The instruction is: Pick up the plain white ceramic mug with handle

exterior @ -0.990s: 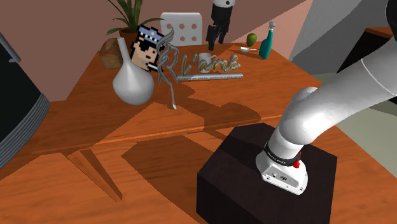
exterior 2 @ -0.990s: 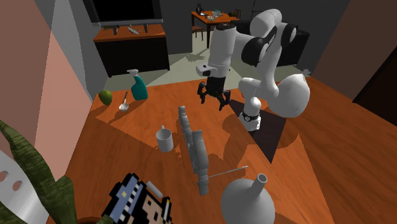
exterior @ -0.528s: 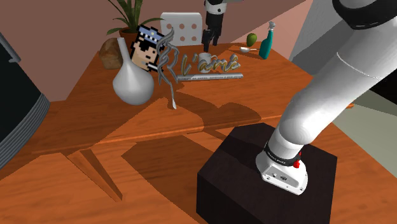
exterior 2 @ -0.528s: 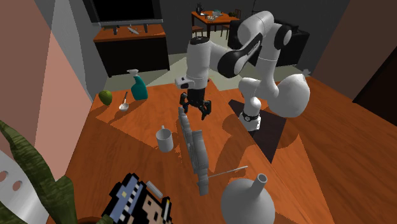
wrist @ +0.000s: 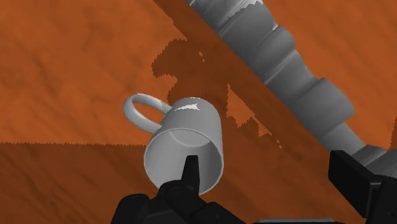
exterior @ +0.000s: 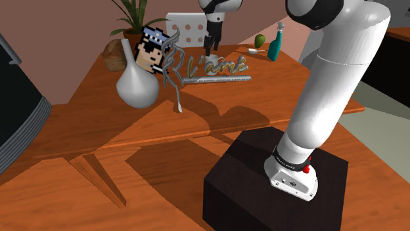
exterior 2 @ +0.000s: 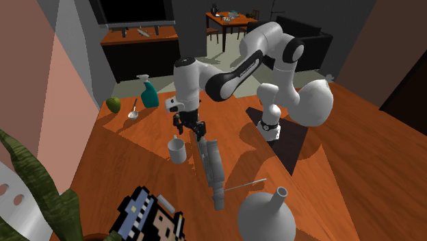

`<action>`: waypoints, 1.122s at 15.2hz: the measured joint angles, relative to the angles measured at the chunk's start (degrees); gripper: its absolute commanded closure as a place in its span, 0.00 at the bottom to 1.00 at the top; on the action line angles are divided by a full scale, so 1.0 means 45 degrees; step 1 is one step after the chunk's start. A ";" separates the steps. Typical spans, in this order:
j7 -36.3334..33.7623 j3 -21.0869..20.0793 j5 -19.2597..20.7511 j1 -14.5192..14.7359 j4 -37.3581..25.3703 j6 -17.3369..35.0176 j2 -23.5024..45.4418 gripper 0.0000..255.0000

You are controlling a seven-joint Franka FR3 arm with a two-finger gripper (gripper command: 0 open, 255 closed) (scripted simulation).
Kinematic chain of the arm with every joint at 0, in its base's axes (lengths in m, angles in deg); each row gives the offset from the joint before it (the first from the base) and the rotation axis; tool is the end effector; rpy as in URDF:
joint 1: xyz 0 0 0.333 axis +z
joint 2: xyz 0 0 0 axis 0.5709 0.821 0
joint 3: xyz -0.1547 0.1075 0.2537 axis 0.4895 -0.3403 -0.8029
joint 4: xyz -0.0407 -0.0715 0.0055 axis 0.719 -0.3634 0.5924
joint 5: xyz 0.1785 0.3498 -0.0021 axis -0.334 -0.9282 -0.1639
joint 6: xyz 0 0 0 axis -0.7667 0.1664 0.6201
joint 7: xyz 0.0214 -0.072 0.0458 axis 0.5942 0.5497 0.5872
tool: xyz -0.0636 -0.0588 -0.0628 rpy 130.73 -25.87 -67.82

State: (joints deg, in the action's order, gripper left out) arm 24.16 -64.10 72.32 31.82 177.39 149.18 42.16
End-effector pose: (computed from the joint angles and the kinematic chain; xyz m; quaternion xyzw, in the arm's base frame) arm 0.5540 -0.2184 0.4909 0.9970 0.0694 0.0343 0.0032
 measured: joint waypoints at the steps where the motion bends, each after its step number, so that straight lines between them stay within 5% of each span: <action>1: 0.0277 0.0048 -0.0228 -0.0121 -0.0495 -0.0025 0.0556 0.00; 4: 0.0755 0.0071 -0.0684 -0.0379 -0.1541 -0.0108 0.1693 0.00; 11: 0.0971 0.0027 -0.0895 -0.0441 -0.0852 0.0956 0.2117 0.00; 12: 0.0981 0.0027 -0.0903 -0.0446 -0.0826 0.0997 0.2132 1.00; 17: 0.0991 0.0027 -0.0908 -0.0448 -0.0791 0.1043 0.2135 1.00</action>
State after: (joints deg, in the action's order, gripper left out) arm 28.62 -63.98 68.24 29.80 173.83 153.87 51.77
